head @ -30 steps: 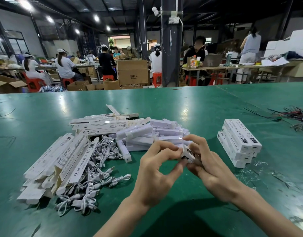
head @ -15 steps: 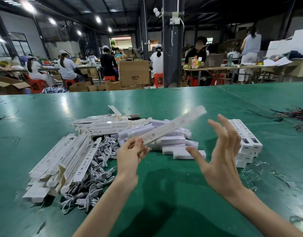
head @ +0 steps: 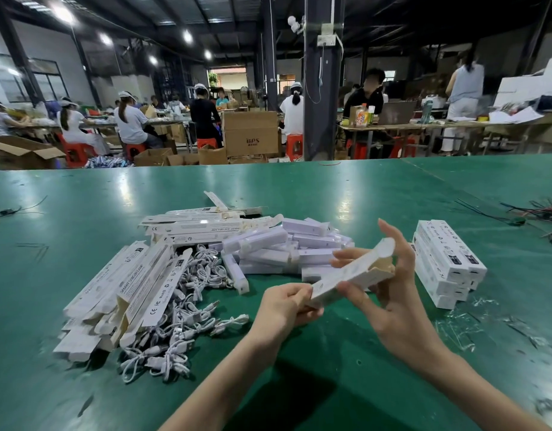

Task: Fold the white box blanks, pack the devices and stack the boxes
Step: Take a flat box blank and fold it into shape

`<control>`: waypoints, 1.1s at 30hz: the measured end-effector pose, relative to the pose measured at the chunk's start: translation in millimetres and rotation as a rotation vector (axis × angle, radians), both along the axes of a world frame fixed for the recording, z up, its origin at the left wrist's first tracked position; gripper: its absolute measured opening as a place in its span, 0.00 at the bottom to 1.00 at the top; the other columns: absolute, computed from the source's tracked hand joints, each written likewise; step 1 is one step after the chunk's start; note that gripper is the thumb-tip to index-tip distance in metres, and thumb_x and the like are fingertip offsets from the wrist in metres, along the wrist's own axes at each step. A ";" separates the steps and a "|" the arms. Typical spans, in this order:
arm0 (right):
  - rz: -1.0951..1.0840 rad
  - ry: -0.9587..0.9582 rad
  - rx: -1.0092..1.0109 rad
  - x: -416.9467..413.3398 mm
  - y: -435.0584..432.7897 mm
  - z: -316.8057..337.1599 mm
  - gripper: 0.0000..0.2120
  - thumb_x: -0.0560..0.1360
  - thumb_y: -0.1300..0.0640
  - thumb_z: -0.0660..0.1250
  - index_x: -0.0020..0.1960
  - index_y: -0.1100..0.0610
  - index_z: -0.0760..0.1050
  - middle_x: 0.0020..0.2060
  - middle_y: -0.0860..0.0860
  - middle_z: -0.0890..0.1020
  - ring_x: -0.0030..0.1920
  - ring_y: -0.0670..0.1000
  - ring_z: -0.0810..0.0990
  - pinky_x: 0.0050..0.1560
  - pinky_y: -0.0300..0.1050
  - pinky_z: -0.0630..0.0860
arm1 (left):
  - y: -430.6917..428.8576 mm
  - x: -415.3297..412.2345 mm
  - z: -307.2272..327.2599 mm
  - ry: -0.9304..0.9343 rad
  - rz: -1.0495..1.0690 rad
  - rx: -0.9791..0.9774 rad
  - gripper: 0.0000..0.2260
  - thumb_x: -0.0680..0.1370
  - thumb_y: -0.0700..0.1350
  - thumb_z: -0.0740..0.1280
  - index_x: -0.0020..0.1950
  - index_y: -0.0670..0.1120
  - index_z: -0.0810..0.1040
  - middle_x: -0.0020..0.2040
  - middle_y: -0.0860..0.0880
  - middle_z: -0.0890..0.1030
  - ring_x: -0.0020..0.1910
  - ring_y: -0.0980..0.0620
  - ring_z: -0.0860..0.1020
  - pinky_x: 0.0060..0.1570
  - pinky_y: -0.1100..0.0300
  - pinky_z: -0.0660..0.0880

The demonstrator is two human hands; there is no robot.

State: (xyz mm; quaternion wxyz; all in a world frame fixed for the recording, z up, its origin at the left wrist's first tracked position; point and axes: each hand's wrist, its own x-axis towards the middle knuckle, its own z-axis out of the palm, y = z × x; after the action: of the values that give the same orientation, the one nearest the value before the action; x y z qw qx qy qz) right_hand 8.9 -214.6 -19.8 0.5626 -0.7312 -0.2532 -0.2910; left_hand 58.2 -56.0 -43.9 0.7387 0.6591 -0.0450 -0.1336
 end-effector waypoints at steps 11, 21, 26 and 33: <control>-0.130 -0.186 -0.404 -1.8 -0.8 -0.2 0.36 0.76 0.62 0.64 0.74 0.45 0.46 0.60 0.56 0.79 0.51 0.57 0.81 0.50 0.59 0.79 | 88.1 27.3 30.2 -0.294 0.219 1.606 0.06 0.78 0.41 0.62 0.52 0.44 0.76 0.49 0.47 0.78 0.51 0.48 0.76 0.51 0.53 0.77; -0.197 -0.124 -0.583 -0.3 5.7 -11.0 0.21 0.75 0.61 0.66 0.63 0.49 0.63 0.56 0.36 0.70 0.50 0.46 0.72 0.55 0.26 0.63 | 108.1 35.7 27.8 -0.199 0.081 1.741 0.06 0.77 0.42 0.65 0.53 0.47 0.76 0.52 0.50 0.79 0.49 0.50 0.77 0.42 0.58 0.71; -0.202 -0.127 -0.624 -0.2 7.1 -10.4 0.21 0.77 0.60 0.62 0.68 0.52 0.61 0.55 0.47 0.69 0.45 0.45 0.69 0.51 0.26 0.65 | 108.4 38.4 25.4 -0.235 0.111 1.675 0.05 0.78 0.43 0.65 0.52 0.48 0.76 0.52 0.50 0.79 0.51 0.50 0.77 0.47 0.57 0.73; -0.218 -0.088 -0.671 0.7 7.2 -13.8 0.28 0.80 0.55 0.58 0.76 0.48 0.50 0.55 0.53 0.71 0.47 0.54 0.72 0.50 0.45 0.70 | 81.2 45.6 7.8 -0.491 0.290 1.484 0.19 0.82 0.54 0.58 0.71 0.50 0.65 0.60 0.45 0.77 0.60 0.44 0.73 0.54 0.52 0.72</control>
State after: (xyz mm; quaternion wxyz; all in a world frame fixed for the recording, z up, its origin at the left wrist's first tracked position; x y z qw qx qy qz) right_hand 9.6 -207.4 -33.6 0.2452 -0.8848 -0.2792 -0.2813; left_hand 103.7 25.3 -36.1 0.0854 0.9891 -0.0196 0.1180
